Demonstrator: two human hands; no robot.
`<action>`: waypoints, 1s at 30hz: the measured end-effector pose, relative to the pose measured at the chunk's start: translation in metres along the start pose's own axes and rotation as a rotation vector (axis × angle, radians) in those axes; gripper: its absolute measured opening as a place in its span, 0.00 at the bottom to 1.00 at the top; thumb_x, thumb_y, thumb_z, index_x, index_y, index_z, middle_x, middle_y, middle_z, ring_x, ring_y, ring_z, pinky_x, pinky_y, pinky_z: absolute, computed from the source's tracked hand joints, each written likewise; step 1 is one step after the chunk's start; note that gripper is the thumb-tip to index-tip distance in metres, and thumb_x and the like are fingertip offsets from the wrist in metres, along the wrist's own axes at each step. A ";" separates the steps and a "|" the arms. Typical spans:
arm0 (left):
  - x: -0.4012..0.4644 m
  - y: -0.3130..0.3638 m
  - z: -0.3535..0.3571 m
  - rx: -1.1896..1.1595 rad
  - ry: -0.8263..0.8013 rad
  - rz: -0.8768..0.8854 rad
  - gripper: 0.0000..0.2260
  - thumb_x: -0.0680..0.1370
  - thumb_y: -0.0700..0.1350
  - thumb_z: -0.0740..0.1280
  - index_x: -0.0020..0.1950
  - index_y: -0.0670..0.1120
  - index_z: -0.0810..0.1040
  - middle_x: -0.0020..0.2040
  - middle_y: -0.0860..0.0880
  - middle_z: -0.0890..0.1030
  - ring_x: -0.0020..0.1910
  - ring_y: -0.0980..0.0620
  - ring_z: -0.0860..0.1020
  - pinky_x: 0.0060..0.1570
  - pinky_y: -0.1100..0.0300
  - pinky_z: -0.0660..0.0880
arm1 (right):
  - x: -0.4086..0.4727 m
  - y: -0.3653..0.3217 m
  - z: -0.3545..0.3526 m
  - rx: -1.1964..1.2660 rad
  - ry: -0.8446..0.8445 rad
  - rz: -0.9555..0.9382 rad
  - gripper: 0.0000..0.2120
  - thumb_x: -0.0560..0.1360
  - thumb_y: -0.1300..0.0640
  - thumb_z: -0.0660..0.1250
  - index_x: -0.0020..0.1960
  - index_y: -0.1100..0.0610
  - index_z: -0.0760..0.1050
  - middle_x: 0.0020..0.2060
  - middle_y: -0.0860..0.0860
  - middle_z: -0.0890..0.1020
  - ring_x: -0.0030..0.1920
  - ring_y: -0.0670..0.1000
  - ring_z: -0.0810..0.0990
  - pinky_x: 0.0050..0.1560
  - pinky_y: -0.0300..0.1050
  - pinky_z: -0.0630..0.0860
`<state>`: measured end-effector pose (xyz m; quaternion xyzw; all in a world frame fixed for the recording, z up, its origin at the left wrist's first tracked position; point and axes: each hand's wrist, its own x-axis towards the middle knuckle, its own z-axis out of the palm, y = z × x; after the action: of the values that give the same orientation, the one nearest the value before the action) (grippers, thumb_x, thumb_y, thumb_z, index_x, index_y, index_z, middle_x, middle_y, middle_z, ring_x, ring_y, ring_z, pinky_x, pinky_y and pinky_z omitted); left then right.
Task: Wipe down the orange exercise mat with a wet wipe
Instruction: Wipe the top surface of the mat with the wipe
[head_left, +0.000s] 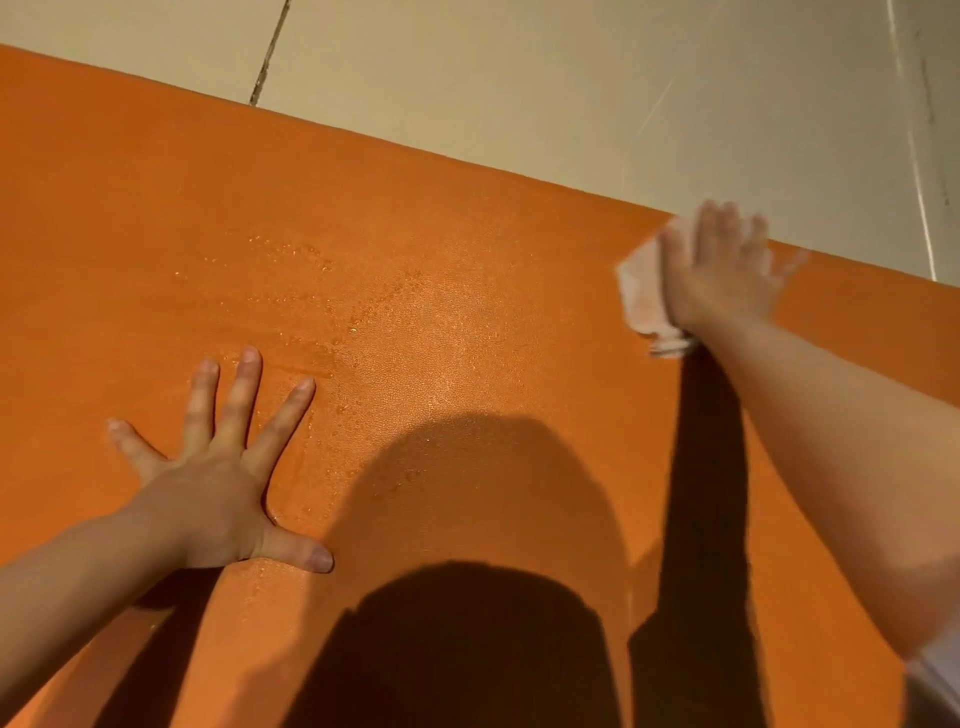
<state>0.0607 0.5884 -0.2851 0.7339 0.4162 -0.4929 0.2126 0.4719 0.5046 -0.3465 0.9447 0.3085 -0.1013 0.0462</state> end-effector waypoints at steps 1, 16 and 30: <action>0.000 0.000 0.000 0.003 -0.002 -0.003 0.68 0.31 0.86 0.45 0.62 0.66 0.16 0.60 0.52 0.10 0.53 0.49 0.08 0.64 0.21 0.44 | -0.002 0.028 -0.001 -0.001 -0.017 0.088 0.34 0.79 0.34 0.36 0.81 0.49 0.43 0.80 0.47 0.45 0.79 0.54 0.41 0.73 0.69 0.36; -0.005 0.005 0.001 0.007 0.036 -0.017 0.65 0.44 0.82 0.59 0.60 0.65 0.14 0.58 0.52 0.09 0.51 0.48 0.09 0.64 0.21 0.43 | -0.114 -0.072 0.038 0.130 0.097 -0.229 0.30 0.84 0.43 0.44 0.80 0.57 0.46 0.80 0.55 0.46 0.79 0.53 0.42 0.76 0.56 0.34; -0.003 0.001 0.011 -0.055 0.136 0.032 0.65 0.44 0.82 0.62 0.60 0.67 0.15 0.57 0.56 0.09 0.68 0.44 0.17 0.65 0.22 0.43 | -0.174 0.100 0.033 -0.007 -0.031 0.004 0.37 0.78 0.34 0.34 0.81 0.53 0.40 0.80 0.50 0.43 0.79 0.50 0.39 0.77 0.56 0.38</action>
<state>0.0552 0.5791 -0.2875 0.7661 0.4313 -0.4269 0.2118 0.3883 0.3189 -0.3379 0.9435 0.3062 -0.1148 0.0543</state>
